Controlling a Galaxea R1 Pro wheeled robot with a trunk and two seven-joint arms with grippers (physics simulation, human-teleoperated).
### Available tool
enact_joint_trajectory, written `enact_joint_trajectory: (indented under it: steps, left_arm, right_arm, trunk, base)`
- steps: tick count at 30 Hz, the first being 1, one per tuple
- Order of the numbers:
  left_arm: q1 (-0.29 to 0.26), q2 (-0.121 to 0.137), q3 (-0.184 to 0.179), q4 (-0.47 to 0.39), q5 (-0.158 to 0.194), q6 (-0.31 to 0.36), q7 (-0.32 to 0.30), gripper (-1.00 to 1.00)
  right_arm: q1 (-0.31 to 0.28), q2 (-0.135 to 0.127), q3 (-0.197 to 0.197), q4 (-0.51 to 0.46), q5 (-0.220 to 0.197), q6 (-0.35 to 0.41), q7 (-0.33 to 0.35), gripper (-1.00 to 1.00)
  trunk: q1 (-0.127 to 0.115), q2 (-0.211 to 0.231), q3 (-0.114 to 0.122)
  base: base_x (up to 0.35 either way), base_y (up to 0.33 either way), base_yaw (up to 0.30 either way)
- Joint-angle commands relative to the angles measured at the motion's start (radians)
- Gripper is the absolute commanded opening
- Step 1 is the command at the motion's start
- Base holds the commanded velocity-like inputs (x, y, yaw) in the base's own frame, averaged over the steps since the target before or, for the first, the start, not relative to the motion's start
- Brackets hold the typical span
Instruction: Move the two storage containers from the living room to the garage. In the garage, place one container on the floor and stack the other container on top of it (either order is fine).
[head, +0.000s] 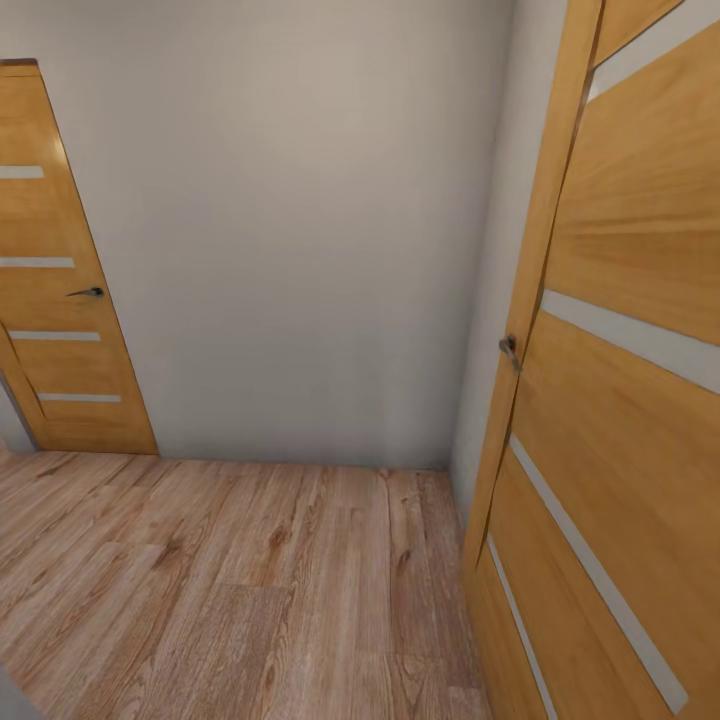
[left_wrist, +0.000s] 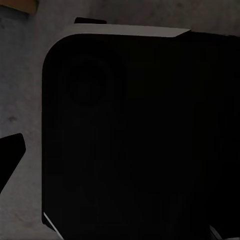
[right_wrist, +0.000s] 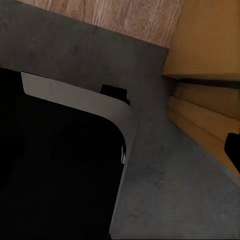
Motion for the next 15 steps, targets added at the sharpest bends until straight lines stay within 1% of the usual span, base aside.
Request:
enact_joint_trajectory:
  steps: [1, 8, 11, 15]
  left_arm:
    - [0.0, 0.0, 0.0, 0.0, 0.01, -0.002, 0.0, 1.0]
    - [0.0, 0.0, -0.001, 0.0, 0.01, -0.001, 0.0, 1.0]
    - [0.0, 0.001, -0.002, 0.0, 0.01, -0.001, 0.0, 1.0]
    - [0.0, 0.001, -0.002, 0.0, 0.011, 0.0, 0.0, 1.0]
  right_arm:
    - [0.006, -0.001, 0.003, 0.003, -0.001, -0.015, 0.003, 1.0]
    - [0.019, -0.002, 0.003, 0.003, 0.0, -0.03, 0.003, 1.0]
    - [0.02, -0.002, 0.003, 0.003, 0.001, -0.032, 0.003, 1.0]
    - [0.02, -0.002, 0.004, 0.002, 0.002, -0.031, 0.003, 1.0]
  trunk:
    - [0.0, 0.0, -0.001]
    - [0.0, 0.0, -0.001]
    - [0.0, 0.0, -0.001]
    - [0.0, 0.0, -0.001]
  base:
    - [0.0, 0.0, 0.0]
    - [0.021, 0.0, 0.0]
    - [0.223, 0.0, 0.0]
    - [0.295, 0.0, 0.0]
